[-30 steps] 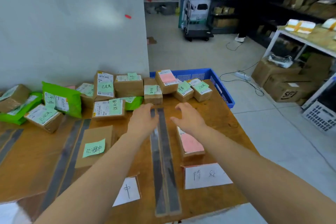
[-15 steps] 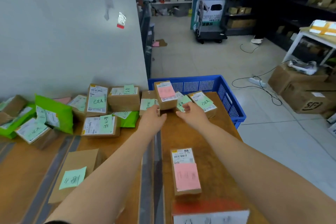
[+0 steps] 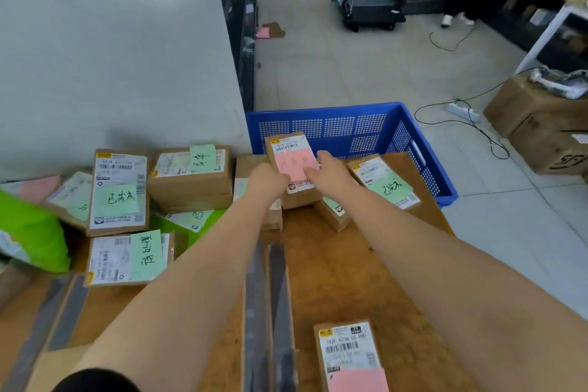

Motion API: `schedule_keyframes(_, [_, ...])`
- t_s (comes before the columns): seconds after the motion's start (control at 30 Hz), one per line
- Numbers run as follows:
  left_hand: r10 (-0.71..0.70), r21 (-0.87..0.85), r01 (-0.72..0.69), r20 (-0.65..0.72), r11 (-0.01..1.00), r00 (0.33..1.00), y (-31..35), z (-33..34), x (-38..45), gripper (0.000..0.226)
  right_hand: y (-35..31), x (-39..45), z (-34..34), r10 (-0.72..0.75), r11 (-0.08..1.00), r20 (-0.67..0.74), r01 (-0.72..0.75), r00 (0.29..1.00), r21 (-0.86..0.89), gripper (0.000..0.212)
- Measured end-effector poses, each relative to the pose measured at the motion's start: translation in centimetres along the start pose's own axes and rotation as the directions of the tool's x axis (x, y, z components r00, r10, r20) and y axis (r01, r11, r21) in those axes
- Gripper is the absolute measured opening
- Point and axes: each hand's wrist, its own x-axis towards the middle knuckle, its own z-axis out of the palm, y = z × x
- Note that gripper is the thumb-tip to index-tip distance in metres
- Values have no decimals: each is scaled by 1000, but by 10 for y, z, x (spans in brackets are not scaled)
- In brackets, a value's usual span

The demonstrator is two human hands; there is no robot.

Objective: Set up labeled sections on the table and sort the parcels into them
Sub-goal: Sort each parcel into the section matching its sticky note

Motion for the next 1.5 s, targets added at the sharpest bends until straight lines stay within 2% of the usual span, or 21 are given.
schedule_keyframes(0.07, [-29,-18,29,3,999,1000,-5,3,5,28,-2,6,5,6,1000,3,-6,1000,-26,32])
schedule_keyframes(0.17, [-36,-67,34,-24,997,999,-7,6,5,28,-5,6,12,33,999,-13,-33,999,18,34])
schedule_keyframes(0.3, [-21,-181,0,-118,984,993,-8,4,-8,30,-11,-11,10,6,999,-112,-1,994,43,37])
schedule_keyframes(0.47, [29,-221,-77,-214,972,976,-1,-1,-54,41,-5,-53,-17,-21,967,-167,62,986,249,42])
schedule_keyframes(0.6, [40,-266,-113,-266,957,963,9,9,-101,42,14,-95,-45,-10,925,-158,69,987,373,39])
schedule_keyframes(0.87, [1,-373,-88,-228,924,974,25,78,-210,30,92,-195,-102,-25,904,-121,74,992,421,30])
schedule_keyframes(1.07, [-139,-436,93,-74,895,988,19,132,-261,21,156,-247,-111,29,939,-18,-21,999,344,30])
schedule_keyframes(1.2, [-231,-369,225,28,902,972,11,153,-271,37,185,-259,-102,76,964,68,-90,995,250,32])
schedule_keyframes(1.33, [-263,-292,266,50,919,964,4,163,-266,37,200,-257,-90,115,974,116,-135,987,180,34])
schedule_keyframes(1.43, [-251,-150,256,51,955,967,-1,171,-256,37,207,-252,-81,132,979,150,-153,980,137,34])
schedule_keyframes(1.5, [-237,-19,240,85,971,968,-2,174,-254,28,211,-249,-75,140,984,169,-157,976,89,33])
